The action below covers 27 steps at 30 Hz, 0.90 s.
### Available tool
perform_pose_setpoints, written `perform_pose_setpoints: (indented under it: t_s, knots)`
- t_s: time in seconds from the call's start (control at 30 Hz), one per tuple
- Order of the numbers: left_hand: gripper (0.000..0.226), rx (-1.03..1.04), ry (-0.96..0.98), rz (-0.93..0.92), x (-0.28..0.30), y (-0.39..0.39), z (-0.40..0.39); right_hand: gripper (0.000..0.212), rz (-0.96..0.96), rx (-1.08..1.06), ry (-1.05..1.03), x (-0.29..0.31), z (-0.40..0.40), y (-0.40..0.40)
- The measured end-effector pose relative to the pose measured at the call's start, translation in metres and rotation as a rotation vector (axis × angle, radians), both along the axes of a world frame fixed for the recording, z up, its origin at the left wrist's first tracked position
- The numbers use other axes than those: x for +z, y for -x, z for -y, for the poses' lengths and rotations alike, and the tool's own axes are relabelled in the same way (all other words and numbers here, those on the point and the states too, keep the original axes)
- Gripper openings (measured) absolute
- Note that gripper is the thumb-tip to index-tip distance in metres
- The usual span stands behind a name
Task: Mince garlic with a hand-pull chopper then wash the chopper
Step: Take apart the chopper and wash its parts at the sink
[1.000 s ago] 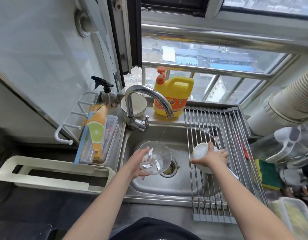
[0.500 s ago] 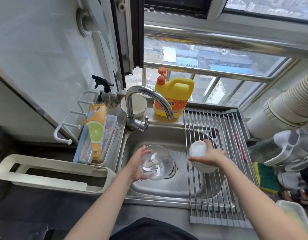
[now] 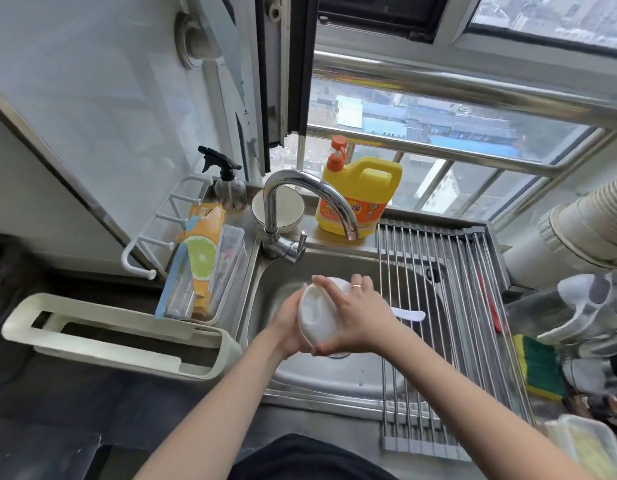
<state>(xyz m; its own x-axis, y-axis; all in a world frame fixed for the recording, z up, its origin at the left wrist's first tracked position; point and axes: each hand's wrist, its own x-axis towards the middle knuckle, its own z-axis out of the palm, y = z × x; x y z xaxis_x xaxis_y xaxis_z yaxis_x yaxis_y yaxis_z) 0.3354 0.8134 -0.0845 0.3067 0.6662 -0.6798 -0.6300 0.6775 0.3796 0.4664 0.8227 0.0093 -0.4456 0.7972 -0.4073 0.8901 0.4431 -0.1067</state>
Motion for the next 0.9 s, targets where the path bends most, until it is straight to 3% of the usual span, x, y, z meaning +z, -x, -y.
perform_pose_setpoints:
  t_s: [0.07, 0.2, 0.33, 0.53, 0.63, 0.8, 0.9]
  knots:
    - [0.060, 0.033, -0.007, -0.022, -0.004, 0.004, 0.002, 0.122, 0.006, 0.009, -0.018, 0.000, 0.000, 0.002]
    - [0.037, 0.060, -0.040, 0.009, -0.009, 0.012, 0.011, 0.121, -0.048, -0.016, 0.001, 0.006, -0.005, 0.003]
    - [0.052, 0.151, -0.066, 0.159, -0.007, 0.007, 0.012, 0.116, -0.228, -0.110, 0.105, 0.014, -0.012, 0.002]
    - [0.063, 0.084, -0.041, 0.251, 0.006, 0.005, 0.011, 0.118, -0.206, -0.012, 0.096, 0.018, -0.012, 0.001]
    - [0.065, -0.024, 0.004, 0.294, 0.012, 0.003, 0.007, 0.119, -0.137, 0.136, 0.101, 0.025, -0.015, 0.000]
    - [0.060, -0.360, 0.082, 0.139, 0.006, 0.015, 0.007, 0.122, -0.036, 0.366, 0.144, 0.032, -0.014, -0.003]
    - [0.057, -0.449, 0.124, 0.076, 0.007, 0.021, 0.010, 0.122, -0.017, 0.444, 0.151, 0.030, -0.014, -0.002]
